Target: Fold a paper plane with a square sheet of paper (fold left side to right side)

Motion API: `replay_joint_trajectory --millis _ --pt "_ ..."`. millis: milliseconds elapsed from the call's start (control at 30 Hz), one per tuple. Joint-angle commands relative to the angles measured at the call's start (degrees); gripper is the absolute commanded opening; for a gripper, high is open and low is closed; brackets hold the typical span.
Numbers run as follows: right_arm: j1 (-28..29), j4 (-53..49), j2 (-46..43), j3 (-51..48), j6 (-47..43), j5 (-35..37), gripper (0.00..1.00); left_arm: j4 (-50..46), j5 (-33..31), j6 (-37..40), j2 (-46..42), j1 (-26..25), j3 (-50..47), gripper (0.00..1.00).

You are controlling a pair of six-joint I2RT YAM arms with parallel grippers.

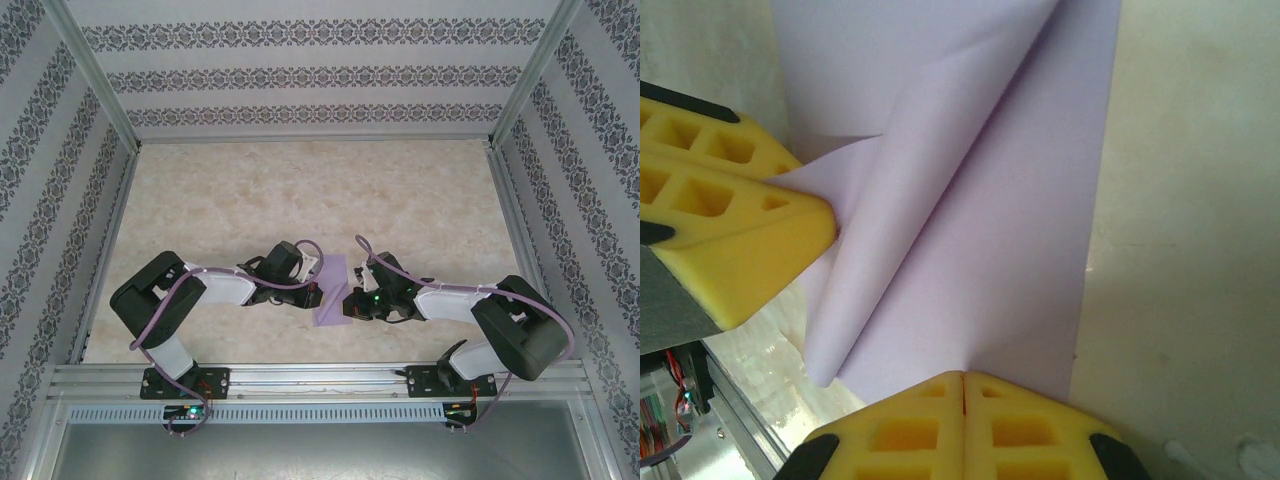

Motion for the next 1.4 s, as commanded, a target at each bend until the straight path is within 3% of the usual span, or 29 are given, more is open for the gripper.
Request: replay_joint_trajectory --millis 0,1133,1367 --pt "0.6 -4.9 0.8 -0.8 -1.1 1.4 0.00 -0.8 0.2 1.6 0.2 1.2 1.2 0.02" --pt "0.6 -5.2 1.6 -0.7 -1.5 1.0 0.00 -1.2 -1.5 3.4 2.7 1.7 2.3 0.02" --pt "-0.2 -5.4 -2.4 0.6 -1.1 -1.6 0.00 -2.4 -1.9 3.6 3.6 1.7 1.7 0.01"
